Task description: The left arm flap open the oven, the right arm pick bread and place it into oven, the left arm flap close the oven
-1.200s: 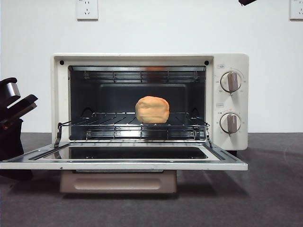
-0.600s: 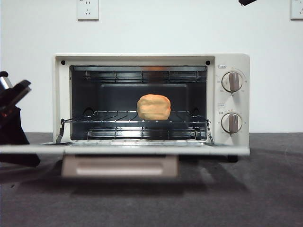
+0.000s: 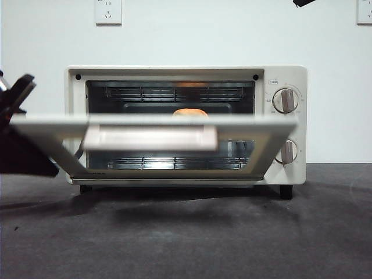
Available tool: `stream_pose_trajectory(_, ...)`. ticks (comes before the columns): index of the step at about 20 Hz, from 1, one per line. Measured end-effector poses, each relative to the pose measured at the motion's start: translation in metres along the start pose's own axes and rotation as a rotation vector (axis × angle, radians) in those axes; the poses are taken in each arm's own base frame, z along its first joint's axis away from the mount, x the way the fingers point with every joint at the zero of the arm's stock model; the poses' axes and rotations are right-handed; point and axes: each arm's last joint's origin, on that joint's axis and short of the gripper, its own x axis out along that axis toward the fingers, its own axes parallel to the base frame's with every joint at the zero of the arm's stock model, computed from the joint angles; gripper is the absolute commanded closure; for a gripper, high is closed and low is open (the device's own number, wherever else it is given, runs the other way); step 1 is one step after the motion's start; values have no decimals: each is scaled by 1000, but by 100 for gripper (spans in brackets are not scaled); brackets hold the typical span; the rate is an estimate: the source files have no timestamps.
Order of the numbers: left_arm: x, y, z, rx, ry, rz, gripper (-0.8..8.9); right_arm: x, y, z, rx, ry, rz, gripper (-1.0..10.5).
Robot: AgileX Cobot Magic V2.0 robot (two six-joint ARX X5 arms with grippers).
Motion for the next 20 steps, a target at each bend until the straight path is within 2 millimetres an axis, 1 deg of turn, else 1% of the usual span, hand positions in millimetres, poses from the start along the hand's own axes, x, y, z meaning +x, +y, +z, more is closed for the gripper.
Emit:
stream_pose_trajectory(6, -10, -10, 15, 58, -122, -76, 798, 0, 0, 0, 4, 0, 0, 464)
stream_pose_trajectory(11, -17, -13, 24, 82, -196, -91, 798, 0, 0, 0, 5, 0, 0, 464)
stream_pose_trajectory(14, -19, -16, 27, 95, -224, -103, 798, 0, 0, 0, 6, 0, 0, 464)
stream_pose_trajectory(20, -23, -20, 26, 91, -227, -105, 797, 0, 0, 0, 7, 0, -1, 464)
